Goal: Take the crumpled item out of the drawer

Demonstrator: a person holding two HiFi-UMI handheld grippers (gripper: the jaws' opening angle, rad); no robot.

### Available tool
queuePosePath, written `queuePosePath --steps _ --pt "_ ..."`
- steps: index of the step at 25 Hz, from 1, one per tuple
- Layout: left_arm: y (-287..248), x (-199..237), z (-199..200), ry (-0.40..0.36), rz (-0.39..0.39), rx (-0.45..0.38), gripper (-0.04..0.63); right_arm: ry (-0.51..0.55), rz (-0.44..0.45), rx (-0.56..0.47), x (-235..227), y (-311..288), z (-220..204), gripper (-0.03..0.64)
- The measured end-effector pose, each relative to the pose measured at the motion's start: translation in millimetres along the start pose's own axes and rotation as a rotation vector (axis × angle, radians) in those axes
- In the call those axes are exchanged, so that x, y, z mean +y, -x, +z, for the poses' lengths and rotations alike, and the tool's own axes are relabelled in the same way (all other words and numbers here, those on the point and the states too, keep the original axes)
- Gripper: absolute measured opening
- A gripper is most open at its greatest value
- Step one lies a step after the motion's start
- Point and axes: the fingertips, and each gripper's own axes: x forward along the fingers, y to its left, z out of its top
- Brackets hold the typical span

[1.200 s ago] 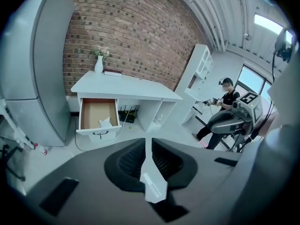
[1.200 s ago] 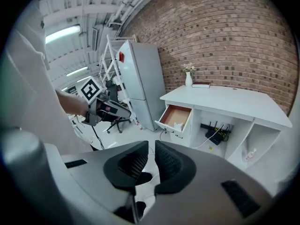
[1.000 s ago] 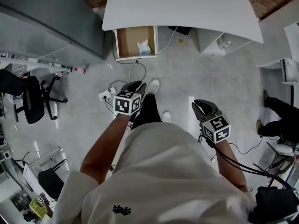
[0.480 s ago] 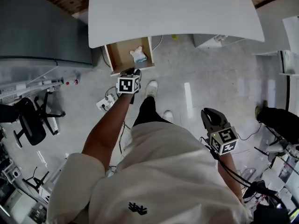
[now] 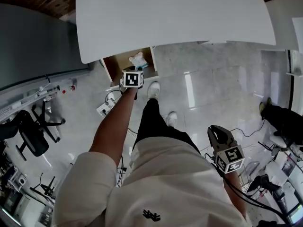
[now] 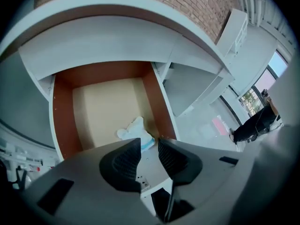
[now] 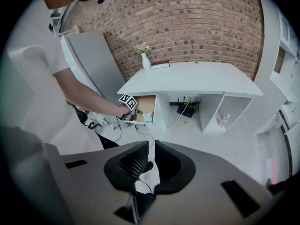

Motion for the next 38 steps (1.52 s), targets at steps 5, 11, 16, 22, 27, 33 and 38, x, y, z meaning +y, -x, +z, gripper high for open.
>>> queuePosePath --steps 5,11,16,22,27,33,38 --pt "-63 14 -4 0.021 0.023 0.086 0.126 -0.001 0.010 0.051 -26 -32 -1 0.063" --pt "-109 22 0 0.056 0.017 0.111 0.132 -0.010 0.016 0.085 -36 -51 -3 0.061" --pt "-131 26 -2 0.040 0.025 0.169 0.137 -0.016 0.019 0.110 -39 -57 -9 0.058" --pt "-145 31 -10 0.045 0.036 0.225 0.135 -0.016 0.014 0.135 -45 -60 -10 0.057" --pt "-151 38 -6 0.049 0.048 0.219 0.054 -0.019 0.001 0.103 -52 -64 -8 0.057" --pt "-138 36 -1 0.047 0.067 0.201 0.028 -0.026 -0.007 0.096 -53 -58 -15 0.055" --pt "-121 32 1 0.048 0.087 0.161 0.025 -0.026 -0.001 0.070 -50 -52 -21 0.055"
